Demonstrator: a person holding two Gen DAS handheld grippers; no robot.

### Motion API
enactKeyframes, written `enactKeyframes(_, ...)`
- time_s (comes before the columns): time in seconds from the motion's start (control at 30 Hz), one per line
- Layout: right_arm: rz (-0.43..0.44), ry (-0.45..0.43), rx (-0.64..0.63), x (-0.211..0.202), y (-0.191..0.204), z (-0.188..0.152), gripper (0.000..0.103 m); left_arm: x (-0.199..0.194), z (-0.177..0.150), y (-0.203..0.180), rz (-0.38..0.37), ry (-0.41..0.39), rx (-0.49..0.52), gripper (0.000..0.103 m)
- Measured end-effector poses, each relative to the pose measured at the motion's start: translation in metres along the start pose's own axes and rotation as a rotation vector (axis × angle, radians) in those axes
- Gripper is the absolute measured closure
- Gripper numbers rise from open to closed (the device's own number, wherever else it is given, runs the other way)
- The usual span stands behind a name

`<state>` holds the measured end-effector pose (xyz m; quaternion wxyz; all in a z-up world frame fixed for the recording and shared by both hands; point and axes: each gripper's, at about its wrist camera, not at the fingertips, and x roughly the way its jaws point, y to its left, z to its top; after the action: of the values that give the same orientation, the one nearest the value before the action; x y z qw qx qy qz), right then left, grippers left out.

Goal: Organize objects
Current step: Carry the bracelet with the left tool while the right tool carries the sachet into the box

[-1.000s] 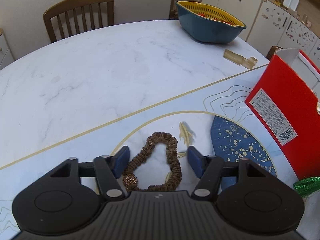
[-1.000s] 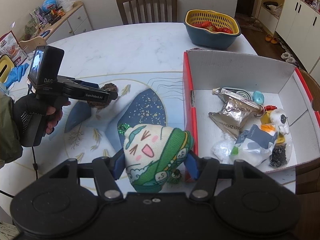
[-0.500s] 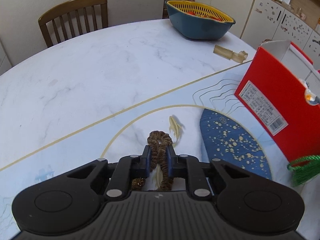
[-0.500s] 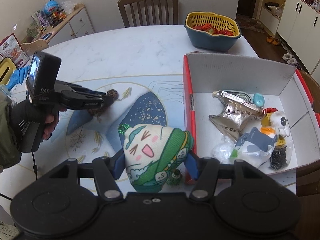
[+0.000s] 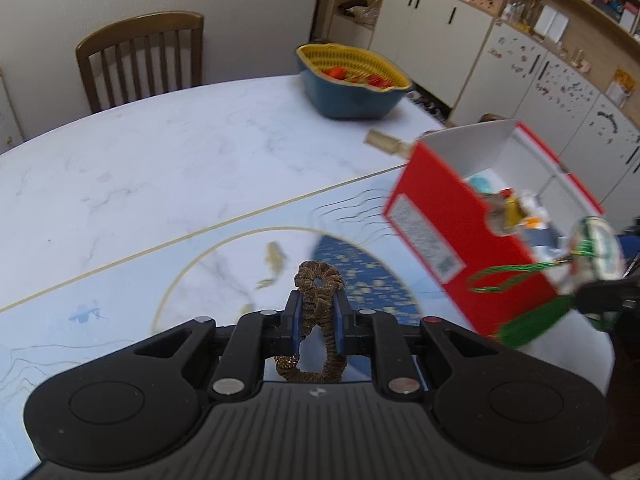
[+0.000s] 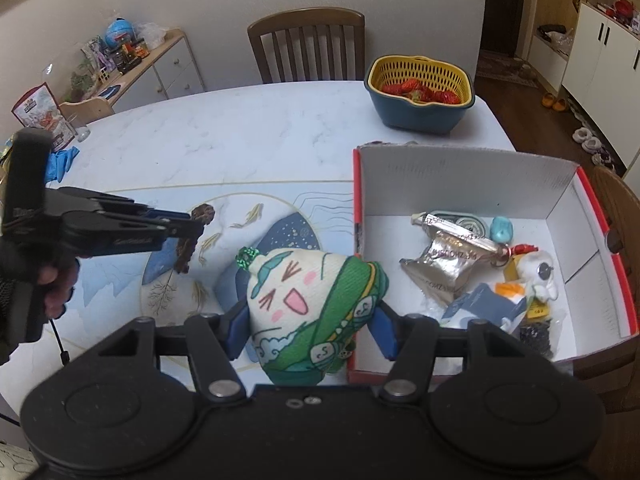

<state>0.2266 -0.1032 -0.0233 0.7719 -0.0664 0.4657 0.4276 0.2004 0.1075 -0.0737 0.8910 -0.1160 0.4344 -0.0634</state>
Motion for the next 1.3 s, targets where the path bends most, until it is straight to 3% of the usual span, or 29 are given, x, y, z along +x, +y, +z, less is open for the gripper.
enactKeyframes(0.23, 0.003, -0.022, -0.023, -0.010, -0.022, 0.001, 0.044, -0.022, 0.011, -0.040, -0.028, -0.031, 0.002, 0.088)
enactKeyframes(0.5, -0.004, -0.048, -0.050, -0.025, -0.062, 0.002, 0.044, -0.018, 0.031, -0.091, -0.031, -0.047, 0.029, 0.088)
enactKeyframes(1.03, -0.075, -0.088, 0.013, -0.032, -0.167, 0.001, 0.044, 0.034, 0.080, -0.195, -0.076, -0.033, 0.132, 0.088)
enactKeyframes(1.3, -0.116, -0.077, 0.016, -0.010, -0.205, 0.003, 0.043, 0.075, 0.085, -0.221, -0.079, 0.041, 0.156, 0.088)
